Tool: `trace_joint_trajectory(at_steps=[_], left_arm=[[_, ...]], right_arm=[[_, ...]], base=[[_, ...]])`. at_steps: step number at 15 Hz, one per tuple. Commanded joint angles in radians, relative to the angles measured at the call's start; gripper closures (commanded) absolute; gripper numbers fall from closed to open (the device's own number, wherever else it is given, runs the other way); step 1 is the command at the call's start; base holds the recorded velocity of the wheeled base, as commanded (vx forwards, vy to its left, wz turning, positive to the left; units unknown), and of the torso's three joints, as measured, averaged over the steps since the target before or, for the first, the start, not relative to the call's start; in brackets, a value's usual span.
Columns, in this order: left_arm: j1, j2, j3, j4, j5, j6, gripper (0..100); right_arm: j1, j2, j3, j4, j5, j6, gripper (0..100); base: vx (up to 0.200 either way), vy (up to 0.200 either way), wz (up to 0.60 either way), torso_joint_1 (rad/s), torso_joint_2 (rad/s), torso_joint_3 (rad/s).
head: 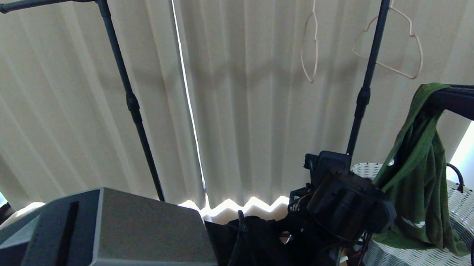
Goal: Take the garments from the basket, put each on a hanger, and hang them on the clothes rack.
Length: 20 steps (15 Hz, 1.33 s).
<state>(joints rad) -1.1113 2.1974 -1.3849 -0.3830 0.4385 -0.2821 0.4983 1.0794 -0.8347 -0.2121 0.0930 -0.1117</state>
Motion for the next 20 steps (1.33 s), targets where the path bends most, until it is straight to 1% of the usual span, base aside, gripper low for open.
trace_joint_trajectory(at_steps=[1,4,6,7,10,11,13,14,16,18,20], left_arm=[[0.008,-0.005,0.001,0.001,0.0,0.0,0],[0.007,-0.035,0.024,-0.031,-0.007,-0.019,0],[0.007,-0.041,0.032,-0.074,-0.011,-0.015,0],[0.014,-0.038,0.032,-0.077,-0.011,-0.017,0],[0.025,-0.035,0.05,-0.077,-0.011,-0.017,0],[0.025,-0.038,0.069,-0.076,-0.011,-0.011,100],[0.025,-0.05,0.104,-0.079,-0.006,0.011,100],[0.022,-0.077,0.152,-0.097,-0.003,0.02,100],[0.022,-0.163,0.28,-0.201,-0.003,0.064,100],[0.022,-0.295,0.446,-0.329,-0.018,0.144,100],[0.03,-0.426,0.544,-0.35,-0.072,0.189,100]], right_arm=[[0.0,-0.006,-0.009,0.0,0.001,0.0,100],[0.0,-0.018,-0.006,0.002,0.001,0.0,100],[0.0,-0.024,-0.004,0.004,0.001,0.003,100],[0.0,-0.029,-0.007,0.004,0.005,0.007,100],[0.0,-0.05,-0.015,0.01,0.044,0.023,100],[0.0,-0.053,-0.015,0.011,0.044,0.023,100],[0.0,-0.056,-0.024,0.014,0.042,0.023,100],[0.0,-0.055,-0.029,0.016,0.042,0.023,100],[0.0,-0.045,-0.034,0.016,0.042,0.023,100],[0.0,-0.015,-0.035,0.002,0.044,0.023,100],[0.0,0.01,-0.052,0.0,0.05,0.024,100]], base=[[0.0,0.0,0.0,0.0,0.0,0.0],[0.0,0.0,0.0,0.0,0.0,0.0],[0.0,0.0,0.0,0.0,0.0,0.0],[0.0,0.0,0.0,0.0,0.0,0.0],[0.0,0.0,0.0,0.0,0.0,0.0],[0.0,0.0,0.0,0.0,0.0,0.0],[0.0,0.0,0.0,0.0,0.0,0.0],[0.0,0.0,0.0,0.0,0.0,0.0],[0.0,0.0,0.0,0.0,0.0,0.0],[0.0,0.0,0.0,0.0,0.0,0.0],[0.0,0.0,0.0,0.0,0.0,0.0]])
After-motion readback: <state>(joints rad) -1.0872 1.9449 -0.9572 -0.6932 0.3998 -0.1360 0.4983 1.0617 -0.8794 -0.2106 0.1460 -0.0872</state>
